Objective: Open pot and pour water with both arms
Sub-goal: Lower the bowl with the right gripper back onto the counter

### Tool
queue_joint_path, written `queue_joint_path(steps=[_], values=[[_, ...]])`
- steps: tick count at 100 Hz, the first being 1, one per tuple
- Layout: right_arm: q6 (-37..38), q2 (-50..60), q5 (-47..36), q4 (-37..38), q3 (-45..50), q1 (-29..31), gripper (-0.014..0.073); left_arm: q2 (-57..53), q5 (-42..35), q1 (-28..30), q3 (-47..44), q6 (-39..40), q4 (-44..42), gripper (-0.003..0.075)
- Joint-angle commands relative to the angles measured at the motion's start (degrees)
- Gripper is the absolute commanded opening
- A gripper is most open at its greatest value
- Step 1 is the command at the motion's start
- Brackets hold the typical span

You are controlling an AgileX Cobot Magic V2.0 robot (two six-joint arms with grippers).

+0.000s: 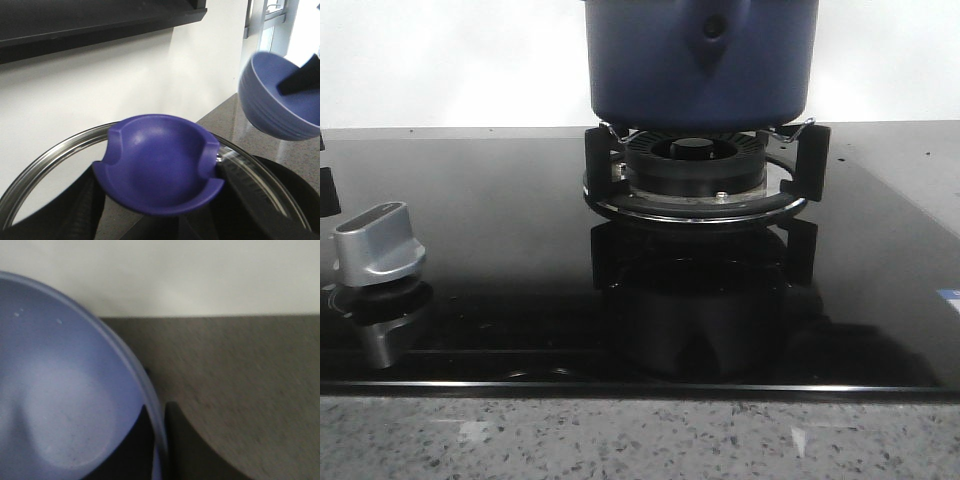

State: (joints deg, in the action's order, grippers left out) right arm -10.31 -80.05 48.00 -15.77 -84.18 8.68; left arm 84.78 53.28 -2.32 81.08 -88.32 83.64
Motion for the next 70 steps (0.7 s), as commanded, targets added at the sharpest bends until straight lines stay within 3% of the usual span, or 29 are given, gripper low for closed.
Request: queue_joint_path(steps=[1, 23, 70], values=[[0.41, 0.72, 5.49, -0.59, -2.12, 4.84, -0.0047, -2.57, 0.5, -1.84, 2.25, 0.45, 6.18, 0.0242], [0.5, -5.43, 12.54, -0.69, 2.52, 11.93, -0.0047, -2.57, 0.0, -4.52, 2.25, 0.45, 6.18, 0.0242], [0.5, -8.78, 10.46, 2.53, 7.1, 12.8, -0.0047, -2.57, -0.05, -6.33, 2.25, 0.45, 6.18, 0.0242]])
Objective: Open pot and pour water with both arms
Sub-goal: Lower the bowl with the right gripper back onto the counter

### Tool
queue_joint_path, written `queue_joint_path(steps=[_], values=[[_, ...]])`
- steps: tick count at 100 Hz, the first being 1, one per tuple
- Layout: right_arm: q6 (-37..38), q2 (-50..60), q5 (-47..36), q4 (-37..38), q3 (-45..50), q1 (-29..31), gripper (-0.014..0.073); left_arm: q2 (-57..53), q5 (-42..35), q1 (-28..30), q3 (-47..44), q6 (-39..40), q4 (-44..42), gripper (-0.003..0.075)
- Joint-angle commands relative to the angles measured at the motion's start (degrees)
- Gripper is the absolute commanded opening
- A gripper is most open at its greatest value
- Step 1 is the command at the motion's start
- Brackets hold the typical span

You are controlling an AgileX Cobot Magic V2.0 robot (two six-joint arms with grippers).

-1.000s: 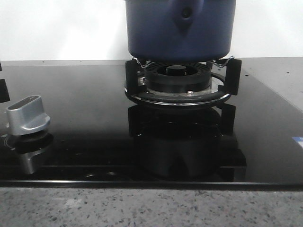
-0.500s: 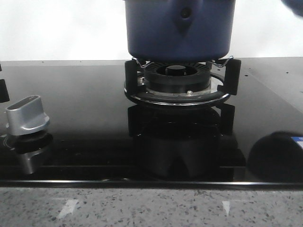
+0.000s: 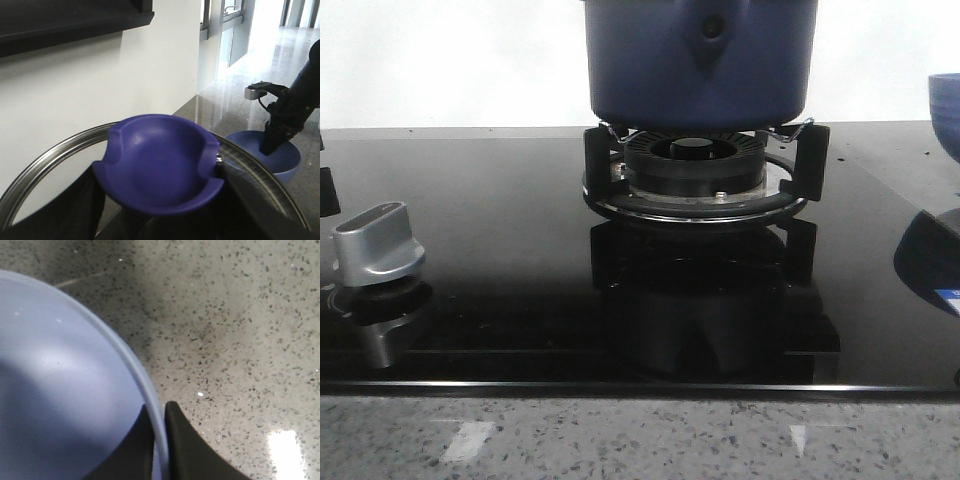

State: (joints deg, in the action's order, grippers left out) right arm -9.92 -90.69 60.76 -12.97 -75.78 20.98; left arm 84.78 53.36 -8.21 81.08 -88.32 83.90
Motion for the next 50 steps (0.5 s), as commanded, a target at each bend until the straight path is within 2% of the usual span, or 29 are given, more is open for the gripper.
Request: queue_joint_path(steps=[1, 50], values=[[0.11, 1.87, -2.3, -0.27, -1.29, 0.5, -0.0047, -2.57, -0.13, -0.45, 2.25, 0.45, 5.92, 0.0242], [0.11, 1.62, -2.95, 0.4, -1.18, 0.5, -0.0046, -2.57, -0.13, -0.45, 2.25, 0.45, 5.92, 0.0242]])
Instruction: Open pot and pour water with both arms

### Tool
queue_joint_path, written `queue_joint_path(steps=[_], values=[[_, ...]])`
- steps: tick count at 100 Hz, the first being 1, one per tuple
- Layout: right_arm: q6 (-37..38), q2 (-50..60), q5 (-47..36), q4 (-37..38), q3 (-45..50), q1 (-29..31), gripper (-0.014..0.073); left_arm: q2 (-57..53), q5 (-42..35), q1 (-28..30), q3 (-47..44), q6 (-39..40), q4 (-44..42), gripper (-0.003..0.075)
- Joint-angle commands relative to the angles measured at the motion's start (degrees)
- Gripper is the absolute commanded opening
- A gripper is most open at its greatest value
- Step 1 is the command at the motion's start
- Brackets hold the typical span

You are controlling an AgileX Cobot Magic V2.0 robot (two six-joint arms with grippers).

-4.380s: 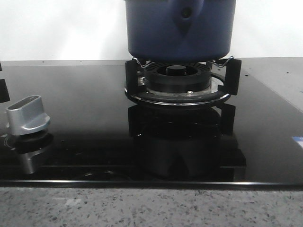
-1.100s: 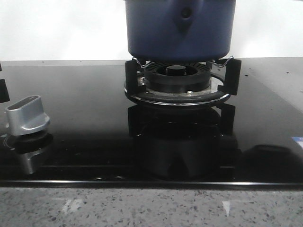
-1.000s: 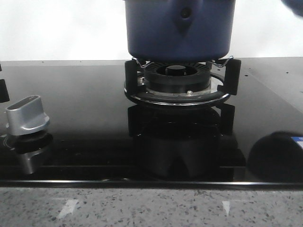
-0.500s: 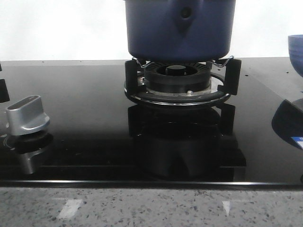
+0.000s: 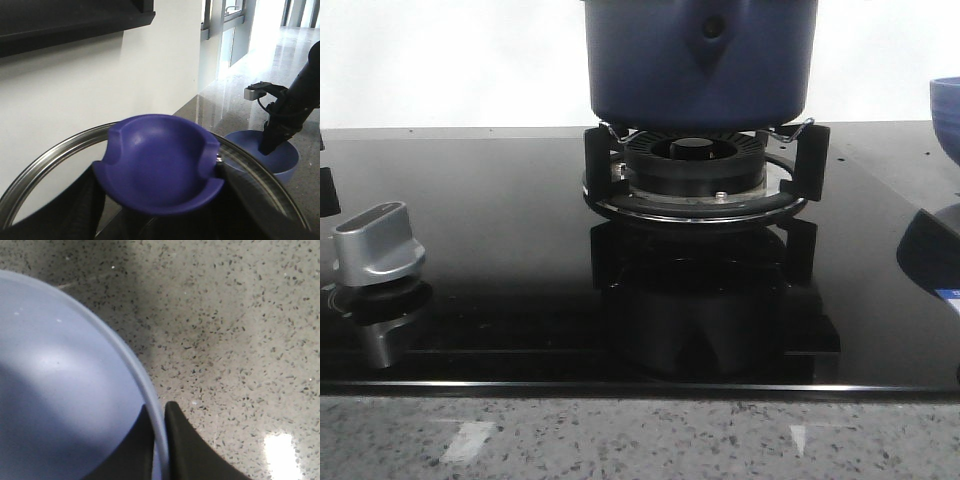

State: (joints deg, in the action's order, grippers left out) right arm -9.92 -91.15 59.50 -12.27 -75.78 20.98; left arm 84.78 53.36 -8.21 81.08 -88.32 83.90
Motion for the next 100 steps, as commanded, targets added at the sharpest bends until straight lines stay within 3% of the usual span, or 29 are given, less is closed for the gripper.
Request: queue_joint_path(steps=[1, 46, 53, 75, 100], values=[[0.11, 2.07, -1.58, -0.3, -1.18, 0.5, -0.0046, -2.57, -0.13, -0.45, 2.25, 0.45, 5.92, 0.0242], [0.11, 2.07, -3.42, -0.56, 1.97, 0.5, -0.0036, -2.57, -0.13, -0.45, 2.25, 0.45, 5.92, 0.0242], [0.11, 2.07, -3.42, -0.56, 1.97, 0.5, 0.0024, -2.57, -0.13, -0.45, 2.25, 0.45, 5.92, 0.0242], [0.27, 3.64, -1.17, -0.56, 0.3, 0.5, 0.038, -2.57, 0.99, -0.54, 2.25, 0.45, 5.92, 0.0242], [0.27, 8.72, 1.87, -0.56, -5.52, 0.5, 0.0404, -2.17, 0.45, -4.42, 2.25, 0.45, 5.92, 0.0242]])
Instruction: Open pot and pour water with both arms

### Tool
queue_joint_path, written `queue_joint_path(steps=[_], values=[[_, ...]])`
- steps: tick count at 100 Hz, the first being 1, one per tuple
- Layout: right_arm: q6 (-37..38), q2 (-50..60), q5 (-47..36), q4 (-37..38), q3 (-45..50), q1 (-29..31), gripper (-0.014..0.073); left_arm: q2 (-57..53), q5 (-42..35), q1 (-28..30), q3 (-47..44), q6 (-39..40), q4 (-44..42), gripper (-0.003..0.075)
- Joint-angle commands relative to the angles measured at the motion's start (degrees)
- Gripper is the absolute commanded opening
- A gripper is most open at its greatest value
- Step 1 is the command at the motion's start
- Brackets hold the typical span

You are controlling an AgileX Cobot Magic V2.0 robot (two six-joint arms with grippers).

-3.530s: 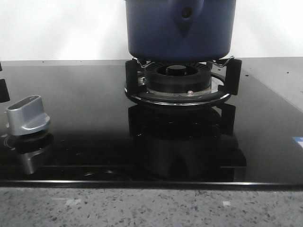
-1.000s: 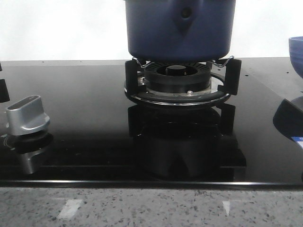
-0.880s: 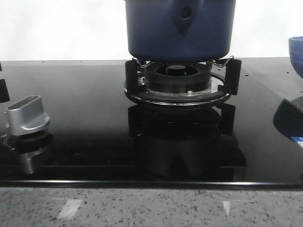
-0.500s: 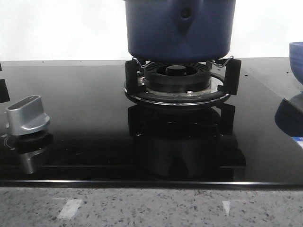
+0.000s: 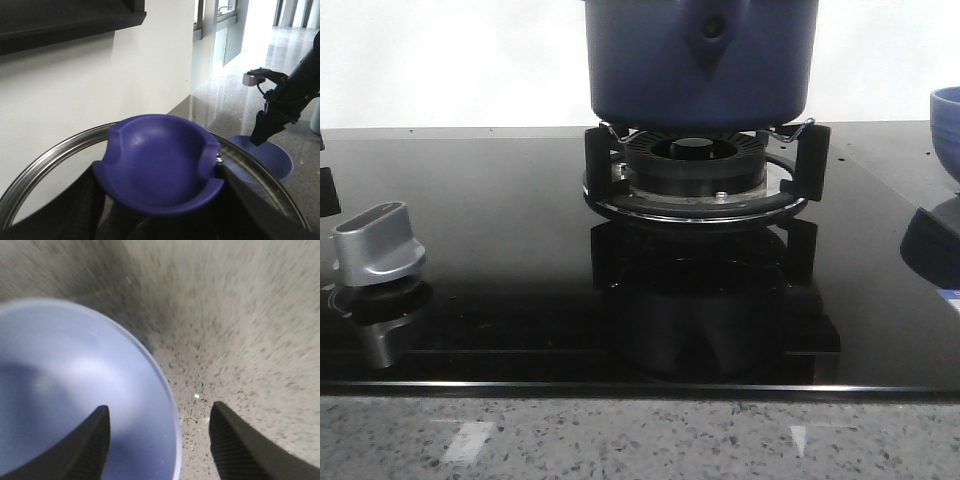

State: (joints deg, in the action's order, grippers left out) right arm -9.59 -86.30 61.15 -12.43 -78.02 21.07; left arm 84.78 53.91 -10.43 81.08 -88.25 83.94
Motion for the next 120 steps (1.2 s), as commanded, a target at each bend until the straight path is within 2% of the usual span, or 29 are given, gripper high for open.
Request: queue_joint_path(steps=[1, 33, 51, 75, 120], values=[[-0.05, 4.03, 0.33, -0.41, -3.59, 0.41, 0.0404, -2.18, -0.21, -2.38, 2.25, 0.38, 5.88, 0.0242], [-0.05, 9.85, 2.72, -0.9, -4.77, 0.41, 0.0404, 1.21, -6.71, -10.42, 2.25, -2.6, 6.3, 0.0242], [-0.05, 11.51, 3.09, -1.78, -4.77, 0.41, 0.0404, 4.72, -7.11, -12.83, 2.25, -4.57, 6.78, 0.0242], [-0.05, 11.74, 4.01, -1.88, -4.77, 0.41, 0.0404, 8.58, -6.62, -13.28, 2.25, -7.72, 11.92, 0.0242], [-0.05, 11.74, 3.8, -2.19, -4.66, 0.41, 0.0404, 10.69, -5.41, -13.52, 2.25, -9.36, 11.92, 0.0242]])
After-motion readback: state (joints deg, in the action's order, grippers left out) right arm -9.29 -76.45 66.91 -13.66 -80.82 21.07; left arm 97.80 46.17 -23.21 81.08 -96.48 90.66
